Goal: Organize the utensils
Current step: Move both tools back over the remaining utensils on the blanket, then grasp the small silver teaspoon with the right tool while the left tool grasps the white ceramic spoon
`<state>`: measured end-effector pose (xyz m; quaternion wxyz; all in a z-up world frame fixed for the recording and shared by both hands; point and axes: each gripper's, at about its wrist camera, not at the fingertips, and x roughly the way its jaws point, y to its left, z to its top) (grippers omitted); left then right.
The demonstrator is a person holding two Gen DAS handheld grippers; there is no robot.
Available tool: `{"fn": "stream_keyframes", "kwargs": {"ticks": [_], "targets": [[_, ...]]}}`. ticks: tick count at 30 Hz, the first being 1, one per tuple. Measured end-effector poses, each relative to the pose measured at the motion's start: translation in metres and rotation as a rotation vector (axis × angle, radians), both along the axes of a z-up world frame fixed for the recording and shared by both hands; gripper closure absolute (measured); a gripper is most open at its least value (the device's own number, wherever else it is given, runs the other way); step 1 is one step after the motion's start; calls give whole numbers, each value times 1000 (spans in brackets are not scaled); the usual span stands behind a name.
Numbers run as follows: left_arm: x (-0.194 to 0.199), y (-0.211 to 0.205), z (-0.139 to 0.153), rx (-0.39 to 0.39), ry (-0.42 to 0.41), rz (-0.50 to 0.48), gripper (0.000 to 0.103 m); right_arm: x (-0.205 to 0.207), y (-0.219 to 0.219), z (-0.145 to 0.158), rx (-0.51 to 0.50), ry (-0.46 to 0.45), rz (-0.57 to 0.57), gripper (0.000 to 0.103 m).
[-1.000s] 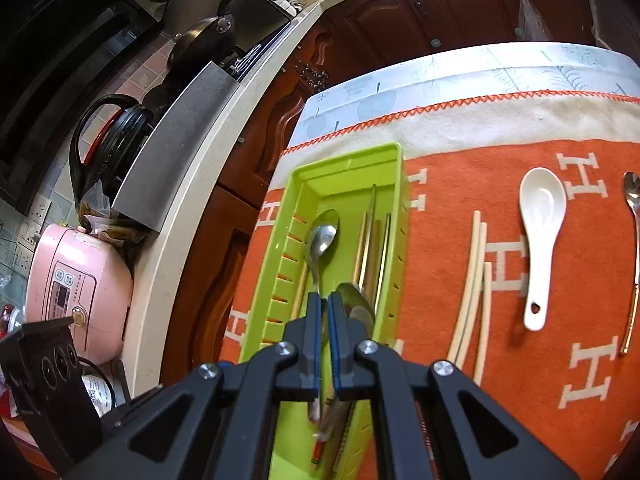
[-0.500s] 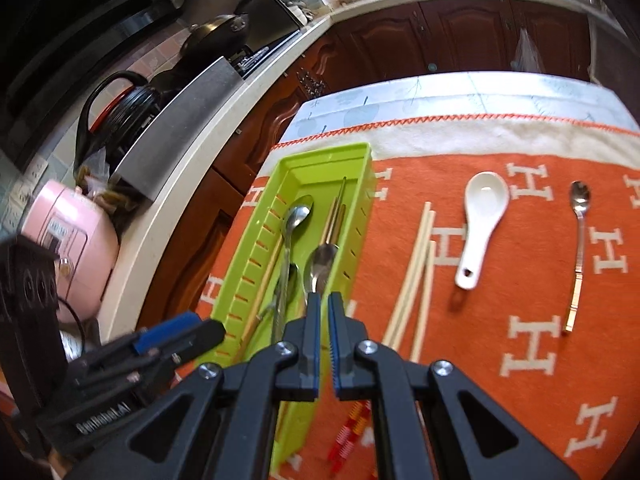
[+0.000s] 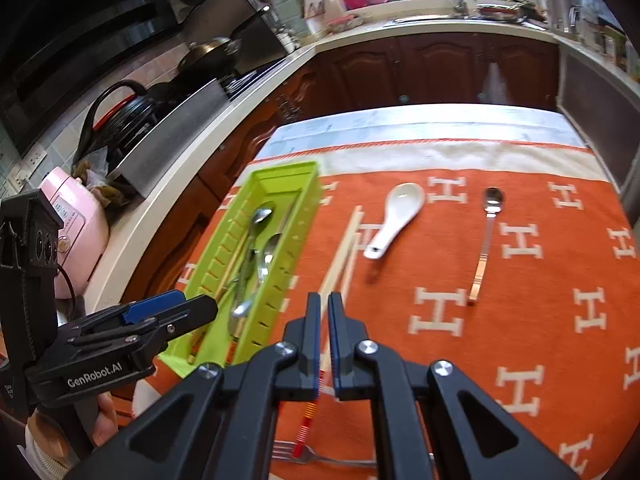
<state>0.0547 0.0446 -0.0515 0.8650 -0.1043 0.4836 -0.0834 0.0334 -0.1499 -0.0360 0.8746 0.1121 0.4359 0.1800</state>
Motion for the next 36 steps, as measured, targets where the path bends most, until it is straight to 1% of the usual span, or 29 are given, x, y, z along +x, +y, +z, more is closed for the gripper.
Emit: {"fn": "stream_keyframes", "kwargs": {"ticks": [2,5,11,14,19,21,25,27,29,32,36], "targets": [[1,-8,-2,1,-1,-12,44,-3,-9,-1,-16,0,-29,98],[3,-22,-5,7,4,-43,44,-3,-23,-6,-11,3,-62,98],[19,-48,-9,49,21,-89,44,9,-49,-17,-11,19,-122,98],[34,-58,-9,51,30,-101,44,18,-63,-23,0,28,-145,98],[73,-77,-12,42,56,-132,44,40,-86,-35,18,48,-185,98],[89,-83,-17,50,78,-134,44,52,-93,-39,13,60,-201,98],[123,-94,-30,30,137,-137,45,78,-102,-48,-6,79,-221,98],[138,-96,-35,23,156,-127,45,89,-105,-54,-13,91,-230,98],[150,-100,-39,12,166,-139,45,102,-107,-63,-17,115,-238,98],[163,-103,-43,18,179,-133,45,117,-106,-73,-30,140,-240,98],[176,-103,-50,25,198,-126,45,129,-101,-84,-70,161,-239,97]]}}
